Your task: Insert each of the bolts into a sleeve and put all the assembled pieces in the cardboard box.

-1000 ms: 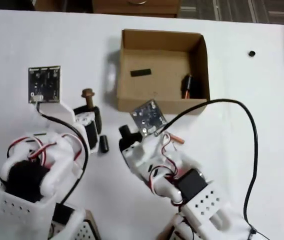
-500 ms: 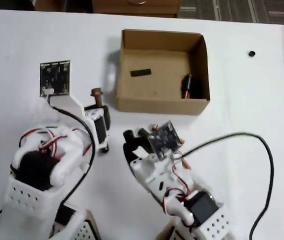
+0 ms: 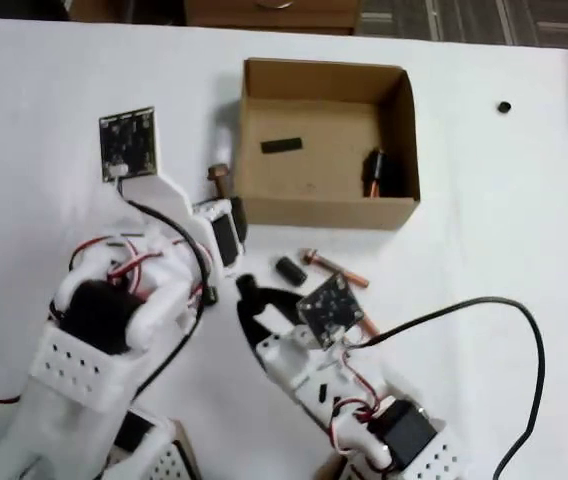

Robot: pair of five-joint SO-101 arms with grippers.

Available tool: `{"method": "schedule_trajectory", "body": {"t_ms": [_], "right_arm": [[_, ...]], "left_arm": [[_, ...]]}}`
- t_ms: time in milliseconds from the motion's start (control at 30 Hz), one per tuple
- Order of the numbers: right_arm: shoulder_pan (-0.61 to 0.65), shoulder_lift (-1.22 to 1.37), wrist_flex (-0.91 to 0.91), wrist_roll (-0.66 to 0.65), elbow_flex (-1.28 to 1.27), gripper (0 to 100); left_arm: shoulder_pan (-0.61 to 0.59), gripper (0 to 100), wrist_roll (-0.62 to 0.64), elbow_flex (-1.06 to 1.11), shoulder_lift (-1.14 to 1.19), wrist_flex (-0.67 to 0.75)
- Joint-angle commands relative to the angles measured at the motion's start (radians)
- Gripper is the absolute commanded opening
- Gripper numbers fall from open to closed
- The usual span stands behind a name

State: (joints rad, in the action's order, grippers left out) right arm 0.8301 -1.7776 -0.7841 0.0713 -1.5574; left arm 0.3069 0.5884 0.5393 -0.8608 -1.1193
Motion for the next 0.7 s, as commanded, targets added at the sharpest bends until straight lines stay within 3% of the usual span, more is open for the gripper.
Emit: {"method": "schedule_trajectory", "body": {"t_ms": [0,267,667], "right_arm": [[0.007,-0.021,0.038,0.002,0.008,2.0],[-0.084,-0.021,0.061,0.0,0.011,2.0],[-0.084,-0.021,0.094,0.002,0.011,2.0]], "left_arm": [[0.011,2,0.006,-0.005,0.005,0.026],[0.011,2,0.003,0.036,0.003,0.029],[0.071,2,0.003,0.045,0.005,0.086]]}}
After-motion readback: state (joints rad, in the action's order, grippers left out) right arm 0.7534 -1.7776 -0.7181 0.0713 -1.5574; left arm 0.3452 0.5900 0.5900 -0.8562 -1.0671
